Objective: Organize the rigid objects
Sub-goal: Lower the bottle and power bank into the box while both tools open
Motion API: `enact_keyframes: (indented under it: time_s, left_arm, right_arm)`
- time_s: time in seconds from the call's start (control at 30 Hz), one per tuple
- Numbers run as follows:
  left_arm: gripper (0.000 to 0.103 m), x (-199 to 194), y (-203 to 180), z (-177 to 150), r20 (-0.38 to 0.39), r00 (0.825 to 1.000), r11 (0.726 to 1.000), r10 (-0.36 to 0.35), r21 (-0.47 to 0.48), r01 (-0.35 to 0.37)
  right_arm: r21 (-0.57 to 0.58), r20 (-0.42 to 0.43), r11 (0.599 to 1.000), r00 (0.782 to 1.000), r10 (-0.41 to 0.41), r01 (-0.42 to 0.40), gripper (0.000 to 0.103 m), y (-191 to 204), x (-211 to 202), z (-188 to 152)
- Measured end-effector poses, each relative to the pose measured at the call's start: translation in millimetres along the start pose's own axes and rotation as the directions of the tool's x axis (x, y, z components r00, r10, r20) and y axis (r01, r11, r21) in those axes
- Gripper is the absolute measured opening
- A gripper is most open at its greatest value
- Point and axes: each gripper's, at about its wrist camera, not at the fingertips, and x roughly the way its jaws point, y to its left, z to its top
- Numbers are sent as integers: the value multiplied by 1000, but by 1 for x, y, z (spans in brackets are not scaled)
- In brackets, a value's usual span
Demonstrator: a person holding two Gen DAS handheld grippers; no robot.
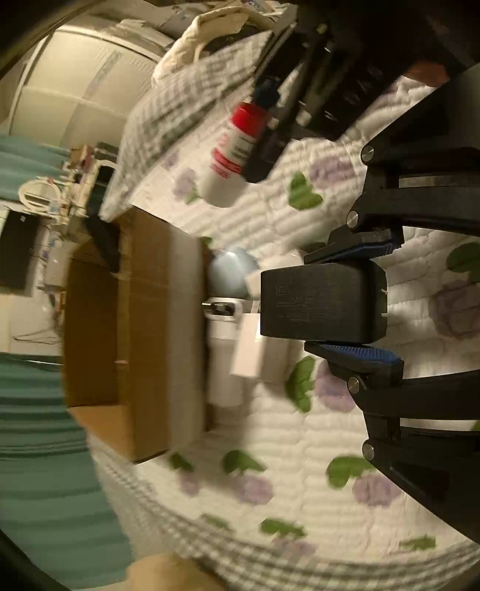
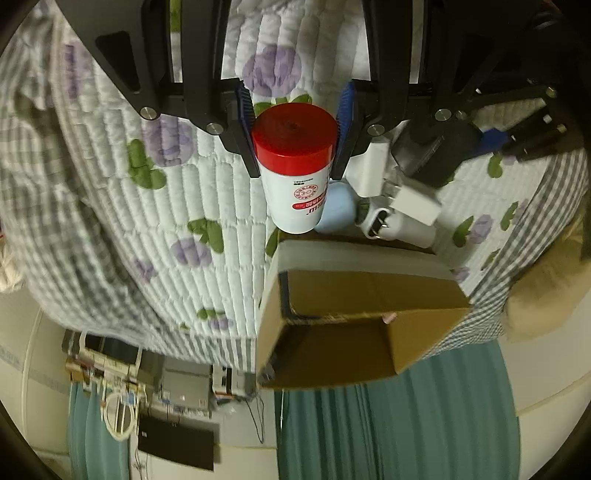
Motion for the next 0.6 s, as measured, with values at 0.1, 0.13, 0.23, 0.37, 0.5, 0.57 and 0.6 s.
enact_keyframes:
  time_s: [0.1,0.13,0.23,0.37,0.5,0.57,0.6]
  left_arm:
    - [39,-26,1,9,56,998,1000,-11,14,11]
    - [39,-33,2,13,71,997,1000,-14,17,12]
    - [39,-53,4,31,120,993,1000,-14,22,11]
    - [39,-75,12,56,184,983,999,18,45,-27]
    - [39,-84,24,84,222,975,999,29,35,-37]
    - [39,-84,31,102,237,971,998,39,32,-48]
    - [39,-82,34,109,243,969,998,46,37,-57]
  right_arm:
    - [5,19,1000,1000,2,-2,36,3,-19,3]
    - [8,25,1000,1000,9,-9,36,3,-25,4]
    - [-2,52,1000,999,5,-5,36,5,-47,13]
    - [-12,96,1000,995,10,-8,36,10,-68,32]
    - [-29,150,999,988,23,-19,36,15,-78,64]
    - [-34,173,999,984,38,-33,36,18,-78,84]
    - [-34,181,999,982,45,-40,36,20,-76,92]
